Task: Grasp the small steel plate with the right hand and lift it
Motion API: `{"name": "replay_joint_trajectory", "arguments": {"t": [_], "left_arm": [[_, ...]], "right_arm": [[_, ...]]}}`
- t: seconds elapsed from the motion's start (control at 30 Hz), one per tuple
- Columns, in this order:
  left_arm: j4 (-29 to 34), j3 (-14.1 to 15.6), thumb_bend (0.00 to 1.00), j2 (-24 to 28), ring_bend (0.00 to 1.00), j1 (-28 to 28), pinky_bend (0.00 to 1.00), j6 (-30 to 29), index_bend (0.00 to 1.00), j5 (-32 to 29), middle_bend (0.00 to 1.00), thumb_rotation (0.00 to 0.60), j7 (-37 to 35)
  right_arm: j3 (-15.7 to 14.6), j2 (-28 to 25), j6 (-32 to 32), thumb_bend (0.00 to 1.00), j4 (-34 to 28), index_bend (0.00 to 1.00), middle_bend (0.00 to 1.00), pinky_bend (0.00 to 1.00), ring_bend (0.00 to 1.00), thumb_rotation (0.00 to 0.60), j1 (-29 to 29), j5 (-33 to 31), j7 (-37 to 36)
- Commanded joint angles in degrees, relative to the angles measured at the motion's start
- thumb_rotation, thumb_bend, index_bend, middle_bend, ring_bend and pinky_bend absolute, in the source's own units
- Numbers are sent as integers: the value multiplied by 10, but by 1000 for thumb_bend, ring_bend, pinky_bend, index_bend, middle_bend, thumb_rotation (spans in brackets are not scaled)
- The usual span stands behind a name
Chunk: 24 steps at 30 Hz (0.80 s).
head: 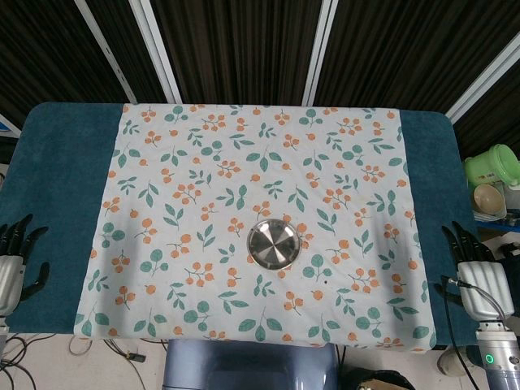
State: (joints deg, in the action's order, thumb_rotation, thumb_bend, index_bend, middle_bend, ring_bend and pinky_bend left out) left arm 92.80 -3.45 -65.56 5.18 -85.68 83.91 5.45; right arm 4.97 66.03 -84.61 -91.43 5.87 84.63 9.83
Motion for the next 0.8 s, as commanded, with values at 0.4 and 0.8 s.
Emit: {"name": "replay_joint_trajectory", "arguments": {"t": [0.4, 0.8], "left_arm": [[3, 1, 442, 2, 43, -2, 0, -3, 159, 0, 7, 600, 1], [5, 0, 442, 3, 43, -3, 0, -2, 161, -3, 2, 600, 2]], "right_arm": [[-2, -4, 6, 179, -3, 0, 15, 240, 118, 600, 1, 1, -11], [-8, -8, 13, 179, 1, 0, 15, 240, 118, 600, 1, 4, -30]]}}
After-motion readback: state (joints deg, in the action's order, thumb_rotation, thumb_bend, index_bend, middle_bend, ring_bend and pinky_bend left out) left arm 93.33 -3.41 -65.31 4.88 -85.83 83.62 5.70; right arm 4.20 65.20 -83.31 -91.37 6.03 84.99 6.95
